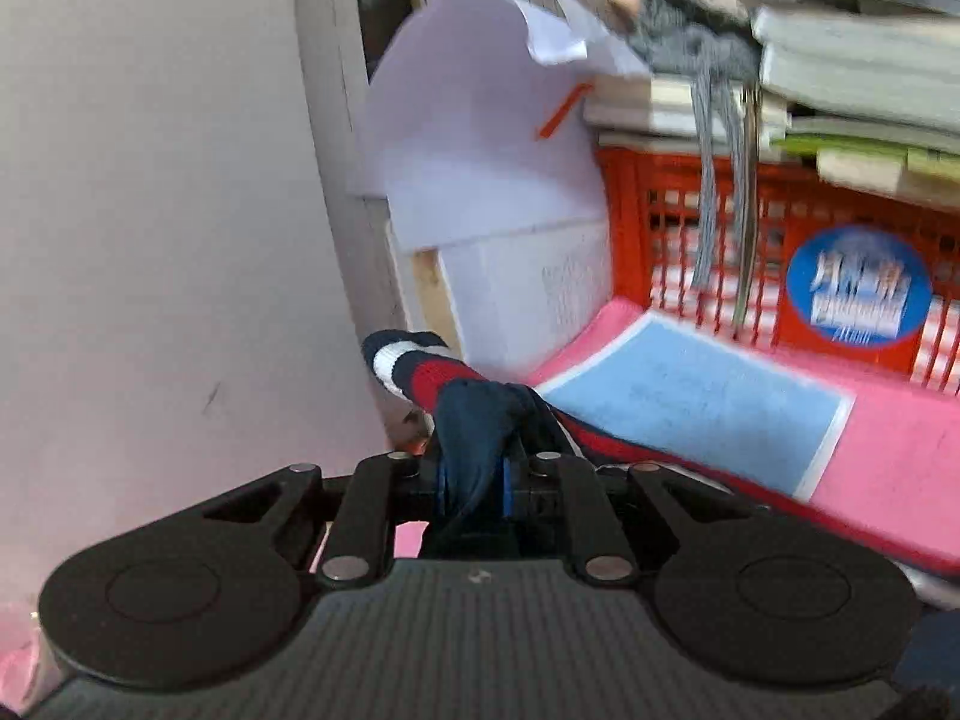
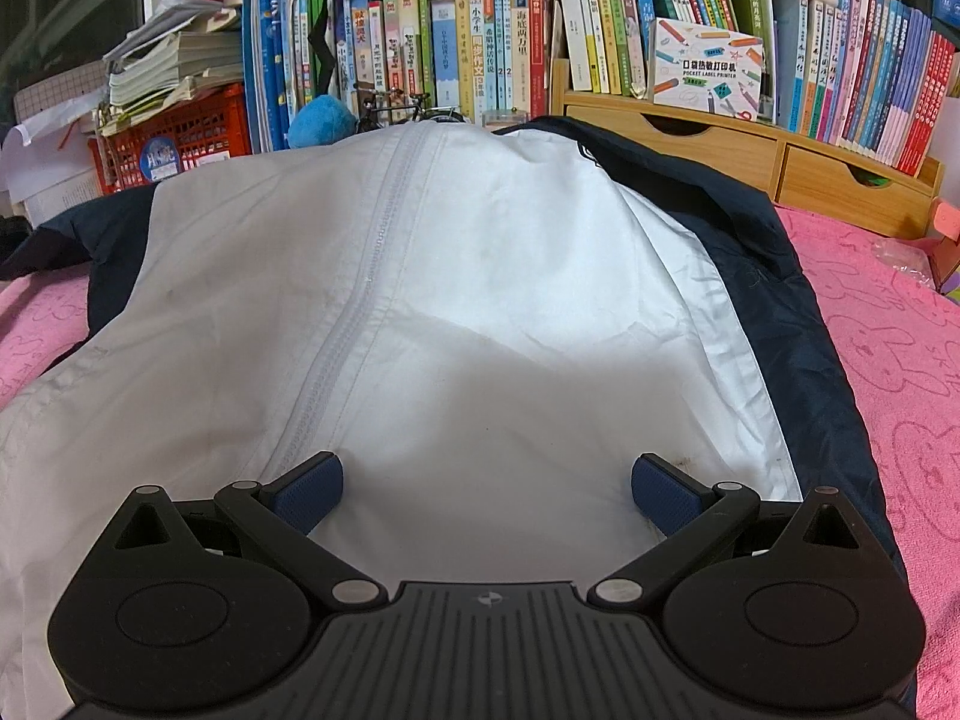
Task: Fold clothes
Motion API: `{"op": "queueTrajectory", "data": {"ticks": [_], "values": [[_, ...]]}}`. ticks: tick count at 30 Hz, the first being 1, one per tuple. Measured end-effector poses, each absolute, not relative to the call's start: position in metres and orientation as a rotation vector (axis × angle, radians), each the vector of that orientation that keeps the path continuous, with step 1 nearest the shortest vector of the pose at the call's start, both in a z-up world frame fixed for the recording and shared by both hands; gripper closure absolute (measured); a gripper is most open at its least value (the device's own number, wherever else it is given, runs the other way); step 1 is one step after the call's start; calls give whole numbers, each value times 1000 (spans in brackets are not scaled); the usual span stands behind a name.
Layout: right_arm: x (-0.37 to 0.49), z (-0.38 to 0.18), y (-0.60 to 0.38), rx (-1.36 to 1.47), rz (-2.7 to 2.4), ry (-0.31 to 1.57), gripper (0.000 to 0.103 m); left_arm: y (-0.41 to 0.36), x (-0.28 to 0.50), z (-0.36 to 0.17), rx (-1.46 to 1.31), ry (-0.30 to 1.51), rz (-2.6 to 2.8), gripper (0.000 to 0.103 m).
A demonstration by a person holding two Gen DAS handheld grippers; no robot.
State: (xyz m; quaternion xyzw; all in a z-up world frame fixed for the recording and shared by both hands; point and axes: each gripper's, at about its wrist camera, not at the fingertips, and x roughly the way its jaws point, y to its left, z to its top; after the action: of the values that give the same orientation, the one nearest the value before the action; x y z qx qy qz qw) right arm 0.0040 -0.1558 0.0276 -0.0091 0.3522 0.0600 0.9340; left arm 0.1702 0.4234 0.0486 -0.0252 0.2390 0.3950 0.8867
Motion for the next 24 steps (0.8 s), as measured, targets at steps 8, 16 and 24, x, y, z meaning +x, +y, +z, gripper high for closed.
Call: {"op": "queueTrajectory", "data": {"ticks": [8, 16, 24], "values": [[4, 29, -156, -19, 121, 722, 0, 413, 191, 49, -28, 699, 835, 52], [4, 29, -155, -19, 121, 722, 0, 345, 121, 122, -180, 339, 565, 0], [4, 29, -155, -20, 122, 723, 0, 170, 95, 142, 38, 451, 45, 0]]}}
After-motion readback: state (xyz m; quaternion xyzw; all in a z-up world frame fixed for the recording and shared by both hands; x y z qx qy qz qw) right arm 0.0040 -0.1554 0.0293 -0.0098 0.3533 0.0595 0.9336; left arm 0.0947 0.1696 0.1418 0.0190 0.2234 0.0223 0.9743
